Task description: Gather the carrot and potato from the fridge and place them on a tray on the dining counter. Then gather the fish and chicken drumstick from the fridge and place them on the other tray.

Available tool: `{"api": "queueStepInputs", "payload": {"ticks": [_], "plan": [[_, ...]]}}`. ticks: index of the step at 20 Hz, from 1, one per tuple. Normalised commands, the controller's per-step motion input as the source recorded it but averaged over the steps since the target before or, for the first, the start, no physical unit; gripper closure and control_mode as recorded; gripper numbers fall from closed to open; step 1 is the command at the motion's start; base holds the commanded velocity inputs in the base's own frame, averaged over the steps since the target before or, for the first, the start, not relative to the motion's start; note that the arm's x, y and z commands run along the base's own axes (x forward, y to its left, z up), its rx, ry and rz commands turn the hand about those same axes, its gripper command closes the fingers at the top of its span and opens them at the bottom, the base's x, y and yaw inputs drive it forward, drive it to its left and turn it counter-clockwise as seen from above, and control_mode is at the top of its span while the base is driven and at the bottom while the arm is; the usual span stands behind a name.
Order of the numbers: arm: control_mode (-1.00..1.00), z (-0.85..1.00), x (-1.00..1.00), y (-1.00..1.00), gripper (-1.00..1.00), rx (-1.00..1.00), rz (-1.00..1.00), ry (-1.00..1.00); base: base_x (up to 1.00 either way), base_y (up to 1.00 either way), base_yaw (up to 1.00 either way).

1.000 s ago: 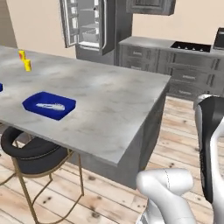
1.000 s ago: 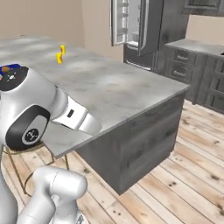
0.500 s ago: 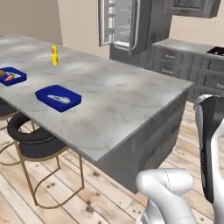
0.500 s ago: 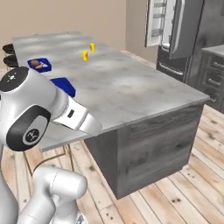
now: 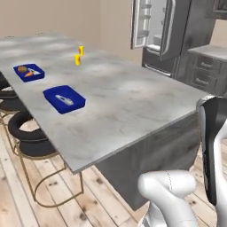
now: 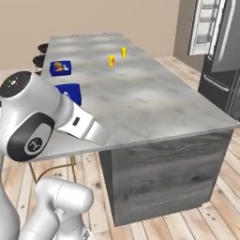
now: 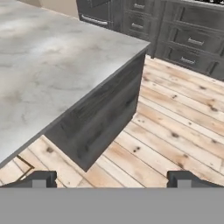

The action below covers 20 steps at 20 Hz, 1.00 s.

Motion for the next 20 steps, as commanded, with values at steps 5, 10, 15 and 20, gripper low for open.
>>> {"api": "queueStepInputs", "payload": {"ticks": [5, 10, 15, 20], "plan": [[1.00, 0.00, 0.00, 0.00, -1.00, 0.00, 0.00, 0.00, 0.16, -0.85, 0.41], [1.00, 0.00, 0.00, 0.00, -1.00, 0.00, 0.00, 0.00, 0.14, -0.87, 0.40], [1.00, 0.00, 0.00, 0.00, -1.00, 0.00, 0.00, 0.00, 0.09, -0.91, 0.38], [1.00, 0.00, 0.00, 0.00, -1.00, 0.00, 0.00, 0.00, 0.01, -1.00, 0.26]]}}
